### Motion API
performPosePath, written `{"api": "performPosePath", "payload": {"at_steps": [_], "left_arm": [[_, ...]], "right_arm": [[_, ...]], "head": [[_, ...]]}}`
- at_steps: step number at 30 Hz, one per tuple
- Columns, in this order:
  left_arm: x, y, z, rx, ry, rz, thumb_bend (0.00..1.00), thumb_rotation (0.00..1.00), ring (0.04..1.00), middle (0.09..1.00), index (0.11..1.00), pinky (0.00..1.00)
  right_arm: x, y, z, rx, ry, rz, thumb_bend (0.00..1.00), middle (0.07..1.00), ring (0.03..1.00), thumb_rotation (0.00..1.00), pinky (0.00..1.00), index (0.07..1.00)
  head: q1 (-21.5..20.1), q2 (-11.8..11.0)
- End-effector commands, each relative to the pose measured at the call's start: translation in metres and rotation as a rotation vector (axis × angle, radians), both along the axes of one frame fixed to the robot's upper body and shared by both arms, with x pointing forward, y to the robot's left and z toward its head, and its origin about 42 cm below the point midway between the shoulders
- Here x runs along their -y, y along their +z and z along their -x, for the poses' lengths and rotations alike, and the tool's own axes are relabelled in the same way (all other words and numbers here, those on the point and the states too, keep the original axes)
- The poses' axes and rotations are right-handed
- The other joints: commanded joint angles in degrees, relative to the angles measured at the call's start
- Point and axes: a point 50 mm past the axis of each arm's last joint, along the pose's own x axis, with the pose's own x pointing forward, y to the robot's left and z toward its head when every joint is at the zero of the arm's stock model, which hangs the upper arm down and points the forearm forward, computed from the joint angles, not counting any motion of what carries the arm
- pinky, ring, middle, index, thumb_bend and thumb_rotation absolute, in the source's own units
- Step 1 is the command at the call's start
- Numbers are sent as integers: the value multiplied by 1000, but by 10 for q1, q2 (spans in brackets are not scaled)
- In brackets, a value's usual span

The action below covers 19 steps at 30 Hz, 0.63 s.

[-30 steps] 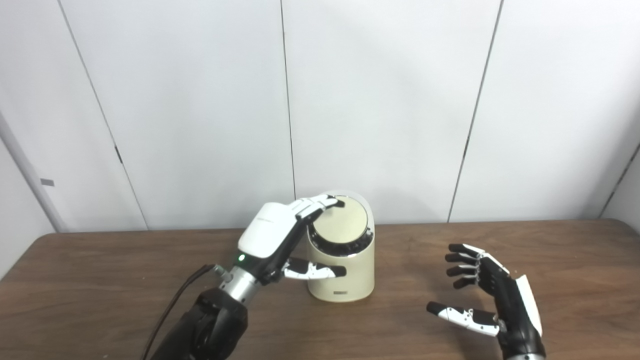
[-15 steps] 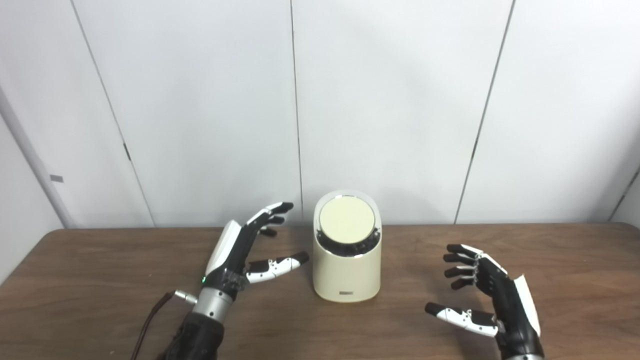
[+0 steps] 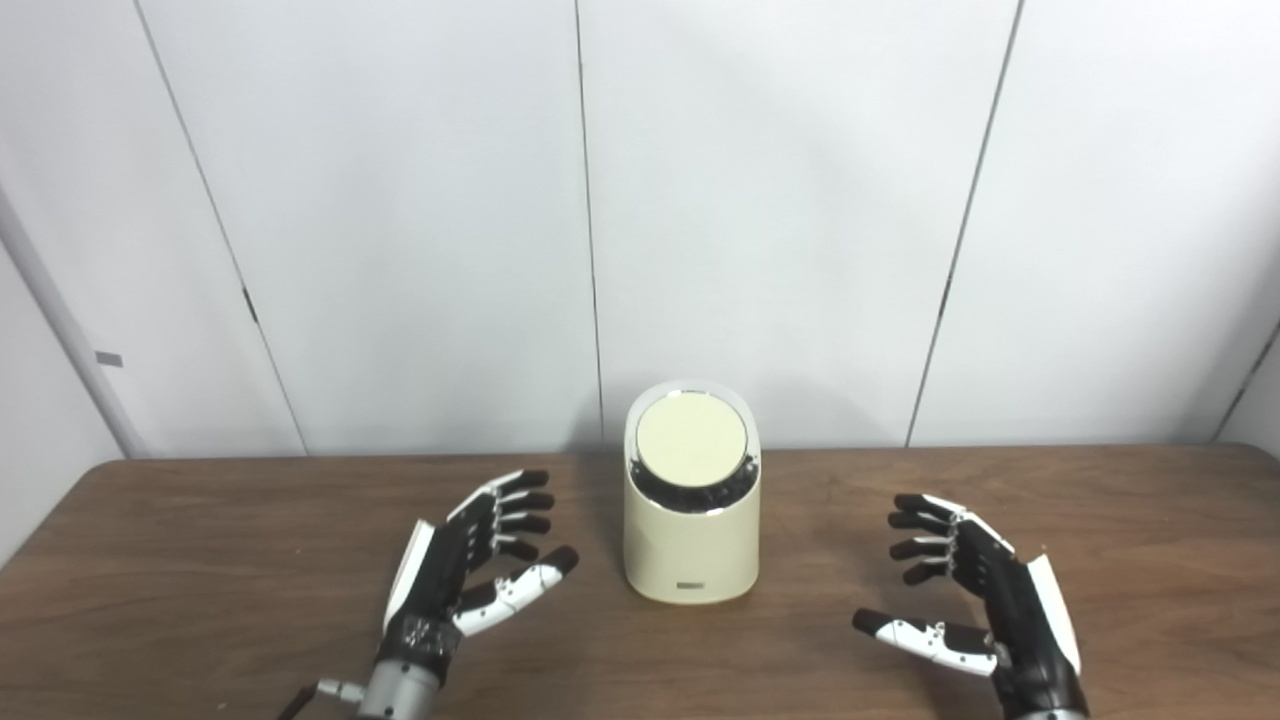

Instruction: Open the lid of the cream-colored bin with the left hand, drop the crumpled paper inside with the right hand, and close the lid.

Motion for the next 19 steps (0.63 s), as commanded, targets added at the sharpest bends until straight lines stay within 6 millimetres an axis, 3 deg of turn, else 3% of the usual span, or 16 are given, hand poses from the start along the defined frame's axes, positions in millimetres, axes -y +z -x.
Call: {"api": "performPosePath", "payload": {"at_steps": [1, 13, 19], "left_arm": [[0, 18, -3, 62, -6, 30, 710, 356, 699, 764, 844, 594], [-5, 8, 7, 41, 32, 39, 690, 344, 711, 774, 837, 596], [-5, 11, 5, 36, 20, 21, 700, 311, 726, 775, 823, 614]], "right_arm": [[0, 22, -6, 105, 29, 2, 748, 707, 607, 85, 484, 723], [4, 22, -5, 101, 55, 3, 742, 719, 590, 65, 471, 725], [6, 20, -6, 106, 60, -12, 740, 721, 603, 3, 484, 729]], "head": [[2, 1], [5, 7], [8, 7]]}}
